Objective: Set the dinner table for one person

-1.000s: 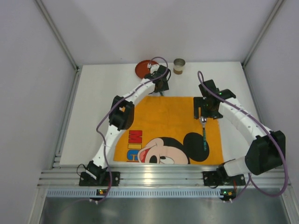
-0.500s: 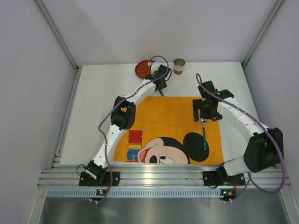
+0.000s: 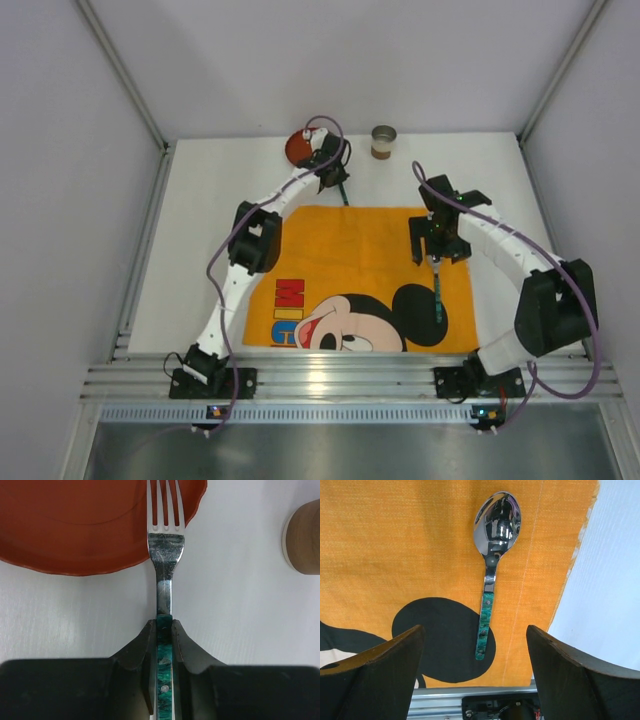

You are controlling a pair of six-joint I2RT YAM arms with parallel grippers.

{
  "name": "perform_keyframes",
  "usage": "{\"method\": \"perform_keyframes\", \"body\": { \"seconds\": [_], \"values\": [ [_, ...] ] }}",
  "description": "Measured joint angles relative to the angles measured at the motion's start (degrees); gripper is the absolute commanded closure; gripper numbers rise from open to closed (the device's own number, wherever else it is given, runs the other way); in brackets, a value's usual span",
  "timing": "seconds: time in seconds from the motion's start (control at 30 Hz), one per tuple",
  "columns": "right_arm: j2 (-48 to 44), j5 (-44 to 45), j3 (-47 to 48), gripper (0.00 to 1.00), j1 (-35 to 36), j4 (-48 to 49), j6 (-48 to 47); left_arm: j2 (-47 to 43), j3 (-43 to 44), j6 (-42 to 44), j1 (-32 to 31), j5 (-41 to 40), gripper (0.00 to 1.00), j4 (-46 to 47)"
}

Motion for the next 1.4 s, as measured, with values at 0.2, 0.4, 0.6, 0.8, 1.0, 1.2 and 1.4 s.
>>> {"method": "perform_keyframes", "body": {
  "seconds": [0.2, 0.4, 0.6, 0.8, 1.0, 1.2, 1.4],
  "values": [
    [1.8, 0.1, 0.6, 0.16, 0.0, 0.2, 0.0, -0.1, 0.0, 0.6, 1.6, 1.8, 1.00, 1.4],
    [7.1, 0.3, 8.4, 0.14, 0.0, 0.3, -0.2, -5.0, -2.3, 2.2, 4.5, 3.2, 1.00, 1.1],
    [15.3, -0.4, 21.6, 0.14, 0.1, 0.9, -0.3, -16.4, -5.9, 6.2, 7.0, 5.2, 1.00, 1.0],
    [20.5, -2.0, 26.8, 0.12, 0.6, 1.4, -0.2, -39.3, -28.1, 14.2, 7.8, 7.4, 1.00, 1.0],
    [22.9, -4.7, 28.7, 0.11, 0.8, 1.0, 0.0, -58.9, -56.5, 18.2, 7.6, 9.8, 1.00, -1.4],
    [23.2, -6.9, 31.2, 0.11, 0.8, 0.9, 0.5, -67.3, -75.1, 16.9, 5.8, 14.9, 1.00, -3.3],
    [23.2, -8.1, 31.2, 0.11, 0.8, 0.7, 0.9, -69.4, -83.9, 16.0, 2.6, 17.6, 1.00, -1.6]
  ]
}}
